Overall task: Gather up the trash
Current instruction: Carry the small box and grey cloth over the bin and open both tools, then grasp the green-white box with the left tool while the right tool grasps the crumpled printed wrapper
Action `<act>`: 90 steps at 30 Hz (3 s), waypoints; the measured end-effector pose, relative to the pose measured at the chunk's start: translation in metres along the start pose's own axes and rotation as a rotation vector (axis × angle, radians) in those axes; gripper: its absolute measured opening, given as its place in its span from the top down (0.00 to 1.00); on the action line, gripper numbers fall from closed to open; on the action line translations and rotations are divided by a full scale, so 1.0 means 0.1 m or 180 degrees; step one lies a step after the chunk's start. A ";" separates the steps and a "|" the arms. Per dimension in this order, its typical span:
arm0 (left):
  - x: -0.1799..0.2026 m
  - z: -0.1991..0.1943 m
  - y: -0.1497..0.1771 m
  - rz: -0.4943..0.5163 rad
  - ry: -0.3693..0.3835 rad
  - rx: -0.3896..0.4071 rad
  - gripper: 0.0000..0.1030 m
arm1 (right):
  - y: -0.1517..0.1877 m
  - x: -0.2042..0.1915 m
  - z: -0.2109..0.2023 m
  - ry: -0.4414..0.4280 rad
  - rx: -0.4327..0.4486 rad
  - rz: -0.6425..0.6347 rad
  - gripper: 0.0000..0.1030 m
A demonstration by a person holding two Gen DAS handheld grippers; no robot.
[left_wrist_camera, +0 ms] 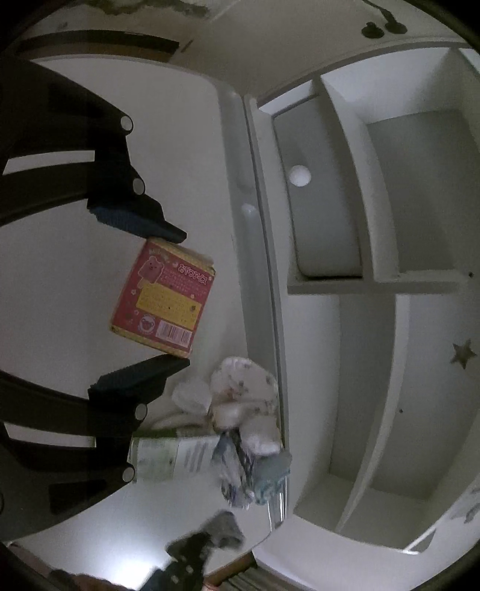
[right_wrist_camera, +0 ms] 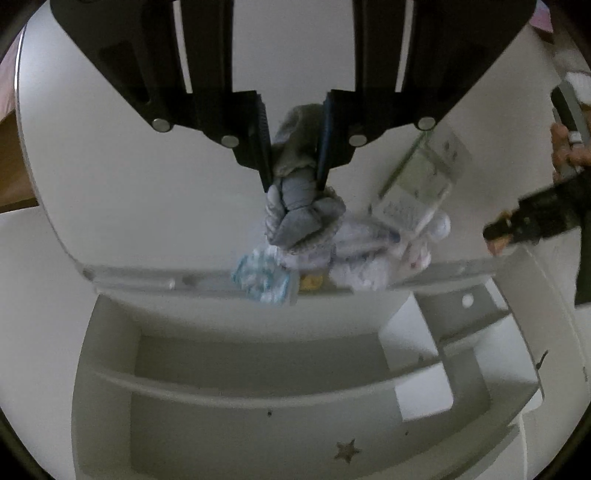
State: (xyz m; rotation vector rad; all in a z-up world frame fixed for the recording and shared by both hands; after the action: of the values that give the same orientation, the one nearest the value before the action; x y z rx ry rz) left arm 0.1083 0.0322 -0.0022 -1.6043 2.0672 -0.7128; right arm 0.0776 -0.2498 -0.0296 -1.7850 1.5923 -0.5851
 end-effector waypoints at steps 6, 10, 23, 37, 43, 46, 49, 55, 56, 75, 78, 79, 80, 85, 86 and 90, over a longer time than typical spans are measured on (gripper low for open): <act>0.30 -0.21 0.07 0.0122 0.0083 0.0073 0.42 | 0.19 0.16 -0.15 -0.0026 0.0006 0.0143 0.78; 0.81 -0.43 0.09 0.0228 0.0305 0.0181 0.42 | 0.30 0.41 -0.41 0.0015 0.0143 0.0300 0.78; 3.97 -1.22 0.85 0.1739 0.1860 0.0239 0.42 | 1.70 2.60 -2.18 0.0749 0.0547 0.1549 0.78; 6.10 0.20 3.01 0.3010 0.1828 -0.1082 0.42 | 4.42 4.14 -0.73 0.0414 -0.1449 0.3065 0.78; 6.14 1.01 3.27 0.2722 0.1582 -0.1741 0.42 | 4.67 4.05 -0.46 0.0290 -0.1742 0.3126 0.78; 6.14 1.04 3.27 0.2729 0.1579 -0.1736 0.42 | 4.69 4.04 -0.46 0.0234 -0.1727 0.3126 0.78; 6.15 0.99 3.28 0.2665 0.1603 -0.1747 0.42 | 4.69 4.05 -0.47 0.0165 -0.1694 0.3179 0.78; 6.14 0.96 3.25 0.2766 0.1697 -0.1570 0.06 | 4.62 4.14 -0.63 0.0155 -0.1449 0.3356 0.20; 6.13 0.93 3.24 0.2763 0.1725 -0.1525 0.06 | 4.59 4.16 -0.67 0.0189 -0.1389 0.3375 0.20; 3.39 -1.09 0.76 0.1107 0.0969 0.0686 0.06 | 2.35 2.46 -2.36 0.2377 0.1316 0.1588 0.07; 2.36 -0.74 0.47 0.0459 0.0238 0.0453 0.06 | 1.75 1.92 -2.02 0.1751 0.1318 0.1143 0.07; 2.13 -0.66 0.44 0.0347 0.0127 0.0374 0.06 | 1.59 1.78 -1.91 0.1569 0.1299 0.1031 0.07; 1.84 -0.55 0.41 0.0214 0.0003 0.0269 0.06 | 1.39 1.57 -1.74 0.1348 0.1267 0.0881 0.07; 1.25 -0.20 0.33 0.0063 -0.0186 -0.0016 0.06 | 0.83 1.03 -1.23 0.0884 0.1135 0.0519 0.07; 1.23 -0.12 0.29 0.0117 -0.0150 -0.0061 0.06 | 0.72 0.91 -1.13 0.0789 0.1095 0.0445 0.07; 1.23 0.16 0.23 0.0393 -0.0146 -0.0212 0.06 | 0.46 0.52 -0.90 0.0625 0.0962 0.0221 0.07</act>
State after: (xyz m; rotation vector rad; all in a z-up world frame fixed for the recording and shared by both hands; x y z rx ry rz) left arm 0.0708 -0.0850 -0.0320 -1.4979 2.1557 -0.5649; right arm -0.0095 -0.3191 -0.0075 -1.4799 1.5892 -0.9383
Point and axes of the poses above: each gripper's, at about its wrist camera, not at the fingertips, and z roughly the way its jaws point, x to its right, y to its underside, the point moved 1 cm from there along z, roughly the way its jaws point, and after that the axes turned 2 degrees about -x, right-handed, at the moved point
